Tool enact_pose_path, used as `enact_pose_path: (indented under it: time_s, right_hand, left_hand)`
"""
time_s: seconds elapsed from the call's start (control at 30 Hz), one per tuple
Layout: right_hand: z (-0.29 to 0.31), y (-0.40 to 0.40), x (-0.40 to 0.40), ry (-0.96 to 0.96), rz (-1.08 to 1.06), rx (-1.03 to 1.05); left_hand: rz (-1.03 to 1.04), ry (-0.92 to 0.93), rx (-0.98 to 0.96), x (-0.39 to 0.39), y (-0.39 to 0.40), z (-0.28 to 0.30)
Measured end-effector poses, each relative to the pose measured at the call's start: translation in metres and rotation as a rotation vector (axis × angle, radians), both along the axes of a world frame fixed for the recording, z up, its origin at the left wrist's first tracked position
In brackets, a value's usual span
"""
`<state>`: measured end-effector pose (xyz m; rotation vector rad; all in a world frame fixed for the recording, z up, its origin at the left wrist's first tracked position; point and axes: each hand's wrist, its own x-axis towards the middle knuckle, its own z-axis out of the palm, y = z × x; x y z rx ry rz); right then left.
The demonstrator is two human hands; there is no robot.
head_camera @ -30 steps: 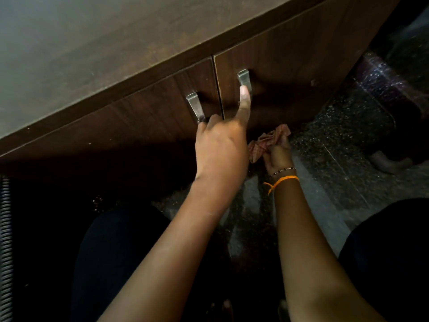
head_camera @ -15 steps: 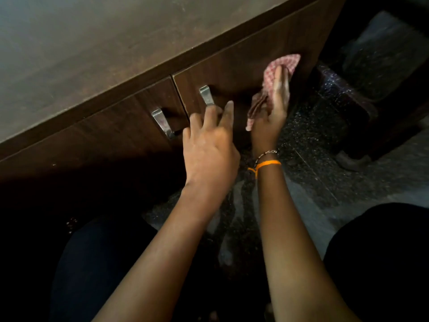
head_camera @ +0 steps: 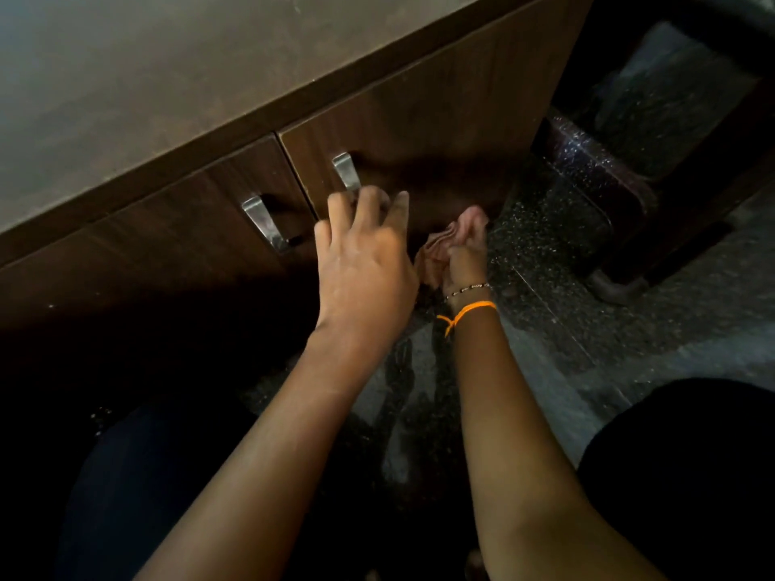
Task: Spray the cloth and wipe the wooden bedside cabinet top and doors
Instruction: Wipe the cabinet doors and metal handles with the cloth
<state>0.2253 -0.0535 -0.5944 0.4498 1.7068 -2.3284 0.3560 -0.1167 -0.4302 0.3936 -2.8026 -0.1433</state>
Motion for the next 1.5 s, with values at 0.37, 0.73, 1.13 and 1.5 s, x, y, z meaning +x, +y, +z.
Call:
enact_pose_path:
  time_s: [0.37,0.73,1.13,1.5]
  right_hand:
    - [0.103,0.003,-0.042,0.704,-0.306,0.538]
    - [-0.008,0.042,-0.083,-0.112,0.279,0.572]
    - [-0.015,0.010,-0.071,0.002,-0.091,0.232]
    - [-0.104,-0.025,0.003,-0.104,0.096,0.026]
  left_hand:
    - [-0.018,0.047,0.042,-0.015,0.002,0.001]
    - [0.055,0.036,0.108,-0.005,-0.003,0.008]
    - [0.012,0.070,0.161,0.005,-0.005,-0.002]
    - [-0.040,0.171,0.374,0.016,-0.034,0.011]
